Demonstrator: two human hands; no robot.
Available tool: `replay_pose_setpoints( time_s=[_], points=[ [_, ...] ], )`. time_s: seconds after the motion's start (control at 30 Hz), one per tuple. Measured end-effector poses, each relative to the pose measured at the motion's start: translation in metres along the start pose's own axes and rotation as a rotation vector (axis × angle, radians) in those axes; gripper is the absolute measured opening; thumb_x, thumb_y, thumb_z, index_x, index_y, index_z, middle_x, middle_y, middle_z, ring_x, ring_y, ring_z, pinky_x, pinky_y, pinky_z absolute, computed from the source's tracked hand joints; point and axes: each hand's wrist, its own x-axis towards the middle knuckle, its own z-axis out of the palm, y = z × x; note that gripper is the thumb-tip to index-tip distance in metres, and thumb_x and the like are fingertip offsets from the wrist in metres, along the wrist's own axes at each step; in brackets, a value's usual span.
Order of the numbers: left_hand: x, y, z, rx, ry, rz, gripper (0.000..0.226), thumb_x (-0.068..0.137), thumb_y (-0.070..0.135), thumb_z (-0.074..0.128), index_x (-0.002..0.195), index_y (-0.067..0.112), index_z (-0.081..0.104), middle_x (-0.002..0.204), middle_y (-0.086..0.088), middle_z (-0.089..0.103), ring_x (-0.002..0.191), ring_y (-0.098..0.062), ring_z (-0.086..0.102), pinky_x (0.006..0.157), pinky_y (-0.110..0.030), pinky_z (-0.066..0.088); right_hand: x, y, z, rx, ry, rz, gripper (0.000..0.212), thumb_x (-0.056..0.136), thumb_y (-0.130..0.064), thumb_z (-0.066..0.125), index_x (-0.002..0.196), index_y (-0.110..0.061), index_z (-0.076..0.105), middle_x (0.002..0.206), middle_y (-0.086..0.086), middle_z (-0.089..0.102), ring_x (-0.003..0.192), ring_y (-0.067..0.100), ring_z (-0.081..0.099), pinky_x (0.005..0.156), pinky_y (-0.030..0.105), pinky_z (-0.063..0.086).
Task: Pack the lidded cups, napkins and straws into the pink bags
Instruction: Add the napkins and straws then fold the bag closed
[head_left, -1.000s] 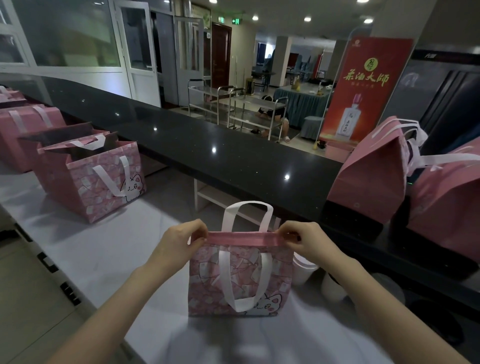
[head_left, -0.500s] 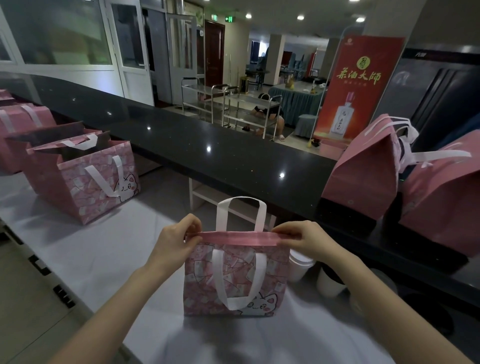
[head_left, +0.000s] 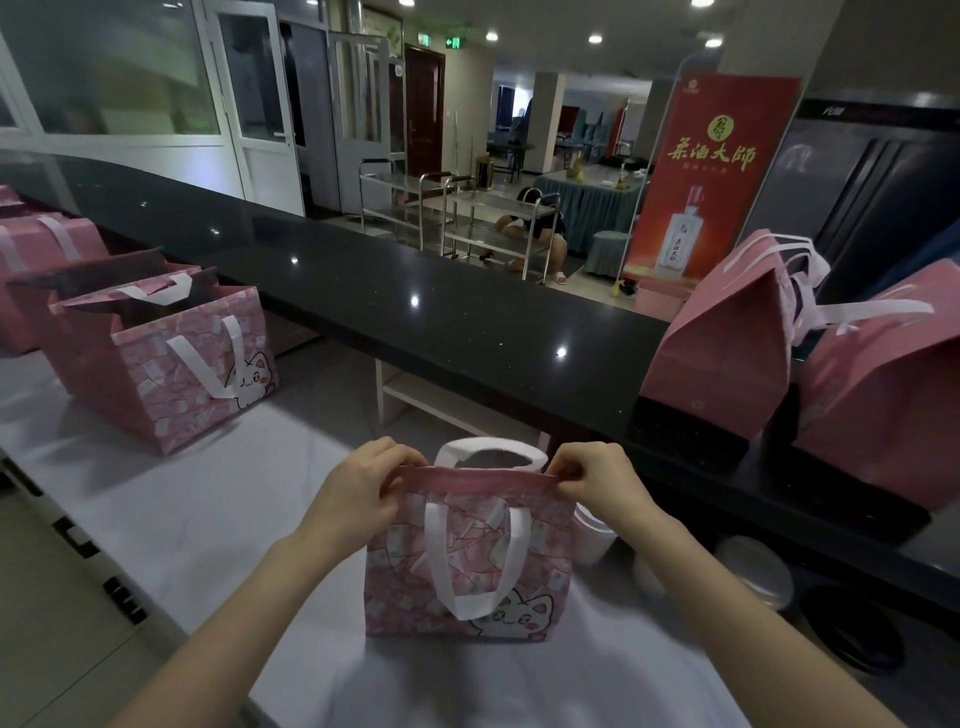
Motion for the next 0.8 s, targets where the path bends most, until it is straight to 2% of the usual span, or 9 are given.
replay_pose_setpoints(
  time_s=[0.13, 0.17, 0.3, 0.4, 0.47, 0.63, 0.67, 0.73, 0.8],
  points=[
    [0.008, 0.01, 0.001, 0.088, 0.029, 0.079, 0.019, 0.079, 0.02, 0.075, 0.097, 0.021, 0.069, 0.09, 0.011, 0.065, 0.081, -0.01, 0.056, 0.076, -0.027, 0.047, -0.002, 0.0, -0.006, 0.049, -0.039, -0.029, 0.025, 0.072, -0.018, 0.078, 0.087, -0.037, 0.072, 0.08, -0.025, 0.067, 0.081, -0.009, 0.061, 0.071, 0.008, 0.046],
    [0.01, 0.012, 0.003, 0.104, 0.049, 0.074, 0.018, 0.078, 0.025, 0.077, 0.094, 0.021, 0.069, 0.086, 0.01, 0.067, 0.077, -0.01, 0.056, 0.077, -0.03, 0.047, -0.002, -0.001, -0.006, 0.078, -0.033, -0.027, 0.024, 0.072, -0.02, 0.079, 0.089, -0.036, 0.074, 0.08, -0.027, 0.066, 0.082, -0.011, 0.06, 0.071, 0.007, 0.046],
    [0.017, 0.016, 0.012, 0.073, 0.063, -0.038, 0.026, 0.073, 0.037, 0.081, 0.088, 0.024, 0.063, 0.077, 0.013, 0.066, 0.069, -0.008, 0.056, 0.081, -0.027, 0.044, 0.003, -0.011, 0.001, 0.074, -0.032, -0.021, 0.023, 0.075, -0.024, 0.079, 0.097, -0.028, 0.075, 0.087, -0.019, 0.07, 0.085, -0.005, 0.063, 0.081, 0.018, 0.052],
    [0.021, 0.014, 0.015, 0.04, 0.017, -0.078, 0.024, 0.073, 0.035, 0.082, 0.092, 0.025, 0.07, 0.078, 0.014, 0.068, 0.072, -0.008, 0.06, 0.079, -0.03, 0.05, 0.008, -0.017, 0.006, 0.013, -0.028, -0.029, 0.016, 0.078, -0.019, 0.077, 0.093, -0.024, 0.076, 0.086, -0.011, 0.072, 0.082, 0.002, 0.065, 0.081, 0.026, 0.055],
    [0.023, 0.013, 0.017, 0.074, 0.007, -0.075, 0.019, 0.076, 0.035, 0.08, 0.087, 0.022, 0.075, 0.079, 0.011, 0.069, 0.071, -0.007, 0.056, 0.083, -0.032, 0.048, 0.01, -0.019, 0.009, -0.014, -0.004, -0.034, 0.01, 0.078, -0.016, 0.076, 0.088, -0.02, 0.077, 0.082, -0.008, 0.072, 0.079, 0.006, 0.065, 0.079, 0.03, 0.056],
    [0.024, 0.009, 0.019, 0.122, -0.004, -0.045, 0.017, 0.079, 0.037, 0.077, 0.083, 0.021, 0.073, 0.082, 0.012, 0.067, 0.073, -0.004, 0.048, 0.089, -0.032, 0.041, 0.007, -0.015, 0.012, 0.068, 0.027, -0.001, 0.008, 0.078, -0.017, 0.078, 0.085, -0.021, 0.076, 0.078, -0.01, 0.07, 0.077, 0.004, 0.065, 0.076, 0.027, 0.057],
    [0.024, 0.009, 0.018, 0.142, -0.01, -0.026, 0.018, 0.079, 0.038, 0.076, 0.083, 0.021, 0.073, 0.082, 0.012, 0.067, 0.075, -0.006, 0.049, 0.089, -0.033, 0.042, 0.006, -0.014, 0.01, 0.091, 0.021, 0.022, 0.011, 0.075, -0.021, 0.08, 0.083, -0.024, 0.074, 0.078, -0.011, 0.069, 0.076, 0.004, 0.065, 0.072, 0.024, 0.057],
    [0.025, 0.009, 0.013, 0.181, -0.013, 0.017, 0.02, 0.077, 0.041, 0.077, 0.085, 0.023, 0.074, 0.087, 0.012, 0.066, 0.082, -0.009, 0.054, 0.09, -0.032, 0.041, 0.006, -0.013, 0.004, 0.153, 0.016, 0.081, 0.03, 0.065, -0.029, 0.087, 0.085, -0.029, 0.065, 0.078, -0.01, 0.068, 0.073, 0.005, 0.065, 0.059, 0.017, 0.053],
    [0.028, 0.012, 0.009, 0.193, -0.026, 0.068, 0.02, 0.076, 0.041, 0.076, 0.086, 0.025, 0.071, 0.088, 0.014, 0.066, 0.084, -0.009, 0.057, 0.093, -0.034, 0.042, 0.009, -0.015, -0.003, 0.163, -0.023, 0.106, 0.049, 0.058, -0.031, 0.09, 0.097, -0.031, 0.06, 0.085, -0.011, 0.067, 0.077, 0.004, 0.065, 0.061, 0.017, 0.052]
  ],
)
